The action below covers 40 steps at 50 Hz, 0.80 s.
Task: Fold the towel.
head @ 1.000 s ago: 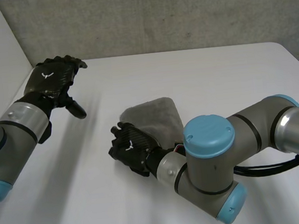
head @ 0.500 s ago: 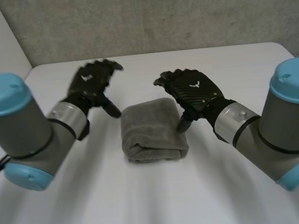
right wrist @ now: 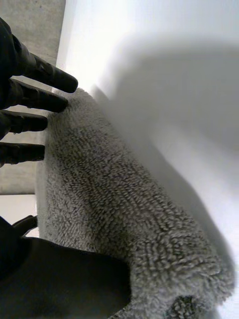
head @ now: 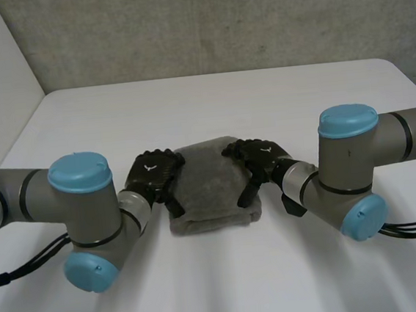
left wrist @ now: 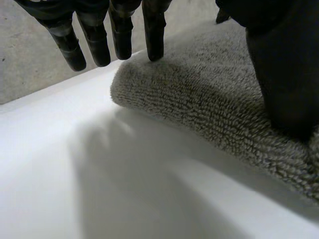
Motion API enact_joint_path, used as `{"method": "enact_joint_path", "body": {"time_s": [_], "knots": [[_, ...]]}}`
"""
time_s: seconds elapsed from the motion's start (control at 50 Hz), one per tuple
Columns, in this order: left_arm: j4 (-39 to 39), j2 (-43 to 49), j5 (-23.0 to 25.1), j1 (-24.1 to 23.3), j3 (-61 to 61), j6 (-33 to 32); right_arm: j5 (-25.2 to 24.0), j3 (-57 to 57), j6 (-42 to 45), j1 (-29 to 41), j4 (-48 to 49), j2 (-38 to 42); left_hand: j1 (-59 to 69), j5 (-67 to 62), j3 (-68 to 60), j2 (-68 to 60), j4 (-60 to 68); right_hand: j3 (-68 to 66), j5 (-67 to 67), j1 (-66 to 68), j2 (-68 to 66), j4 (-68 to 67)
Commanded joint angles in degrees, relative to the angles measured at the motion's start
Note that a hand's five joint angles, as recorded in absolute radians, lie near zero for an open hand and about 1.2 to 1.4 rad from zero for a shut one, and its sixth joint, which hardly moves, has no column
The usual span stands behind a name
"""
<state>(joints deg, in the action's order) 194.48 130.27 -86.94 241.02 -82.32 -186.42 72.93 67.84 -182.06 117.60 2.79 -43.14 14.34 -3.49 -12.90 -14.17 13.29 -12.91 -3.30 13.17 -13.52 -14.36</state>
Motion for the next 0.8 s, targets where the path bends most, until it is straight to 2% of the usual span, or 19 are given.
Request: {"method": "enact_joint_path", "body": {"time_s": [0.02, 0.16, 0.22, 0.24, 0.28, 0.36, 0.4, 0.44, 0.46, 0.5, 0.52, 0.6, 0.66, 0.8], "knots": [[0.02, 0.25, -0.78, -0.37, 0.76, -0.79, -0.07, 0.54, 0.39, -0.09, -0.15, -0.01, -1.26, 0.41, 2.9, 1.09, -3.29, 2.91, 3.3, -3.17, 3.52, 4.36], [-0.24, -0.46, -0.78, -1.6, 0.85, -0.79, -0.16, 0.9, 0.48, 0.0, -0.77, -1.33, -1.43, 0.58, 2.9, 1.26, -3.29, 2.91, 3.3, -3.17, 3.52, 4.36], [-0.41, -3.51, -0.78, -1.95, 0.85, -0.79, -0.42, 3.26, 0.22, -0.78, -0.33, -9.56, -2.77, 1.92, 2.9, 2.6, -3.29, 2.91, 3.3, -3.17, 3.52, 4.36], [-0.42, -3.53, -0.78, -1.95, 0.85, -0.79, -0.42, 3.27, 0.21, -0.79, -0.33, -9.59, -2.78, 1.93, 2.9, 2.61, -3.29, 2.91, 3.3, -3.17, 3.52, 4.36], [-1.2, -9.04, -0.78, -1.69, 0.76, -0.44, -0.34, 5.72, 0.13, -2.45, 0.81, -16.24, -3.28, 2.43, 2.9, 3.11, -3.29, 2.91, 3.3, -3.17, 3.52, 4.36], [-2.61, -13.38, -0.95, -1.34, 1.11, -0.09, 0.54, 7.57, 0.13, -3.34, 2.49, -21.9, -3.28, 2.43, 2.9, 3.11, -3.29, 2.91, 3.3, -3.17, 3.52, 4.36], [-3.32, -15.31, -0.95, -1.25, 1.46, 0.18, 1.6, 8.37, 0.3, -3.51, 3.01, -24.36, -3.28, 2.43, 2.9, 3.11, -3.29, 2.91, 3.3, -3.17, 3.52, 4.36], [-5.24, -19.68, -1.04, -1.08, 2.69, 1.22, 6.67, 9.77, 0.48, -4.04, 3.28, -28.56, -3.28, 2.43, 2.9, 3.11, -3.29, 2.91, 3.3, -3.17, 3.52, 4.36], [-5.25, -19.7, -1.04, -1.07, 2.69, 1.23, 6.69, 9.77, 0.48, -4.04, 3.28, -28.58, -3.28, 2.43, 2.9, 3.11, -3.29, 2.91, 3.3, -3.17, 3.52, 4.36], [-7.35, -23.55, -2.26, -0.55, 3.83, 2.72, 11.94, 11.0, 1.0, -4.92, 3.28, -32.25, -3.28, 2.43, 2.9, 3.11, -3.29, 2.91, 3.3, -3.17, 3.52, 4.36], [-7.36, -23.57, -2.27, -0.55, 3.84, 2.72, 11.97, 11.0, 1.01, -4.92, 3.28, -32.27, -3.28, 2.43, 2.9, 3.11, -3.29, 2.91, 3.3, -3.17, 3.52, 4.36], [-10.34, -27.69, -6.04, 1.64, 5.94, 4.83, 16.61, 11.88, 2.93, -5.45, 2.58, -35.95, -3.11, 2.26, 2.9, 2.94, -3.29, 2.91, 3.3, -3.17, 3.52, 4.36], [-12.53, -29.37, -7.54, 3.23, 6.82, 6.15, 17.68, 12.32, 4.69, -5.45, 2.4, -37.45, -3.11, 2.26, 2.9, 2.94, -3.29, 2.91, 3.3, -3.17, 3.52, 4.36], [-15.79, -31.04, -7.46, 3.85, 7.18, 7.38, 17.86, 11.71, 5.58, -5.36, -0.49, -39.04, -2.78, 1.93, 2.9, 2.61, -3.29, 2.91, 3.3, -3.17, 3.52, 4.36]]}}
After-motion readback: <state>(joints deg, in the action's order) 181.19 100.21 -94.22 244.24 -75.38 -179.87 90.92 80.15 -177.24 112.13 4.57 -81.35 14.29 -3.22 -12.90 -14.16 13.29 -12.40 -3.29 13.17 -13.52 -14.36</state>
